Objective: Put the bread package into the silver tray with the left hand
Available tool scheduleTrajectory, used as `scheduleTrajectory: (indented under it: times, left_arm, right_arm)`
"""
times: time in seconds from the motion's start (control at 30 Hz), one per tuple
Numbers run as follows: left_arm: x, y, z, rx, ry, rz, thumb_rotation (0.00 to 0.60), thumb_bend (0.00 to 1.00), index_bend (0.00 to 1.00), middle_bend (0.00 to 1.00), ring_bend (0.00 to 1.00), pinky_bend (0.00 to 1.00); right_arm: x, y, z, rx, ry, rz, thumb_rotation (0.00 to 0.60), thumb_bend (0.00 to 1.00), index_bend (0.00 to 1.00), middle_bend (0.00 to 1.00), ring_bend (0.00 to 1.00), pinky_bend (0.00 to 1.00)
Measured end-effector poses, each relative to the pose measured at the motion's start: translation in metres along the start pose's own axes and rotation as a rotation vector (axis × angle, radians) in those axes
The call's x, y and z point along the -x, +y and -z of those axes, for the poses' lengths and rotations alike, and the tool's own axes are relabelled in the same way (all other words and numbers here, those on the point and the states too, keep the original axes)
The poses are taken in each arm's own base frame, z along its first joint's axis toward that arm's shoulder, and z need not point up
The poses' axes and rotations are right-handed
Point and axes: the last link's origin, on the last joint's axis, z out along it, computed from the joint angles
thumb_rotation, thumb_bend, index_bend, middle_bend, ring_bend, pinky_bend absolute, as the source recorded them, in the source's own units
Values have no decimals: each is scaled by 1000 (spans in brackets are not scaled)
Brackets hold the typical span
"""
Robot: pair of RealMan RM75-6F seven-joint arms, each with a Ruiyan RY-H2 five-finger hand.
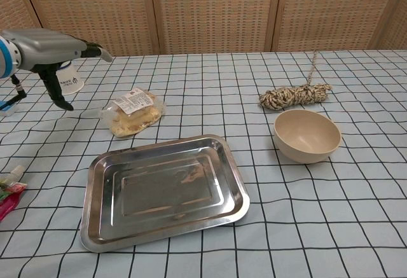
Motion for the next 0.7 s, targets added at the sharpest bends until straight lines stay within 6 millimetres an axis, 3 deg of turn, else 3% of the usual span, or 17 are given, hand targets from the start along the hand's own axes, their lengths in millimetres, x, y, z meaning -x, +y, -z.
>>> scheduleTrajectory:
  times: [0.23, 0.53, 0.63, 0.7]
  left_arm:
    - [6, 27, -45, 30, -78, -42, 600, 0, 0, 0, 0, 0]
    - [16, 59, -74, 56, -137, -60, 600, 0, 0, 0, 0, 3]
    - [20, 66, -76, 66, -144, -71, 600, 58, 151, 43, 85, 156]
    - [19, 67, -76, 59, -128, -74, 600, 191, 365, 190, 246, 312]
  right_arm:
    - [-5, 9, -6, 26, 23, -17, 600, 44, 24, 0, 0, 0]
    - [-12, 10, -6, 11, 72, -28, 600, 44, 26, 0, 0, 0]
    - [-13, 12, -5, 13, 79, -31, 600, 44, 26, 0, 0, 0]
    - [-13, 13, -5, 15, 77, -32, 600, 44, 26, 0, 0, 0]
